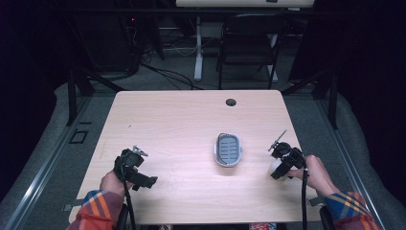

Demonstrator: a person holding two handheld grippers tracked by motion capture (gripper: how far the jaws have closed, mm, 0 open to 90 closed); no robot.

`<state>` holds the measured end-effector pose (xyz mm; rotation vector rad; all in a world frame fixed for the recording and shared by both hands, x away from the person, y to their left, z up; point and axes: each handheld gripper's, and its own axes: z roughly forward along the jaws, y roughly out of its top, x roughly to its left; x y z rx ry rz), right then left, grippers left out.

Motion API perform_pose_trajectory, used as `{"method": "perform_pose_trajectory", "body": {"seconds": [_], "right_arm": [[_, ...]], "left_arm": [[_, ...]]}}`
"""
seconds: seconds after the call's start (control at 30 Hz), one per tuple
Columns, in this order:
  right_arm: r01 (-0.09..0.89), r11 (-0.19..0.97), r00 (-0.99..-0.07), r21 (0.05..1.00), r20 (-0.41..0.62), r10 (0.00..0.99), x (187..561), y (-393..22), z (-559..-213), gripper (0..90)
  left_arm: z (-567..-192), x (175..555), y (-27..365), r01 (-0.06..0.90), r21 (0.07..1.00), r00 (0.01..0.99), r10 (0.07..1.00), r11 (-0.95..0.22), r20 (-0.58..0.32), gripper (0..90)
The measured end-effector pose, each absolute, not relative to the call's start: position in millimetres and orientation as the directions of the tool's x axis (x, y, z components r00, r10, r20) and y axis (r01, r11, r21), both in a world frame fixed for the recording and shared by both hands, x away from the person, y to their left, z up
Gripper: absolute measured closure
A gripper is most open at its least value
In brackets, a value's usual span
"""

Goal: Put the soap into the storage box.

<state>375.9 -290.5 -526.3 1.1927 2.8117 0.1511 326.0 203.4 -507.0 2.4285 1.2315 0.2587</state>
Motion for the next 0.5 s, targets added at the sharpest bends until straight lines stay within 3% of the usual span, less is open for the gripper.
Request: {"method": "perform_pose_trajectory", "body": {"seconds": [0.23,0.5], "right_arm": [[0.689,0.719,-0.718,0.092,-0.049,0.694,379.6,-285.7,-524.0,24.1],[0.698,0.707,-0.706,0.118,-0.052,0.706,377.8,-284.2,-522.3,24.0]], "left_arm": [[-507.1,326.0,203.3,0.730,0.429,0.595,0.803,-0.533,-0.016,0.0],[-507.2,325.7,203.2,0.728,0.430,0.596,0.803,-0.534,-0.011,0.0]]}}
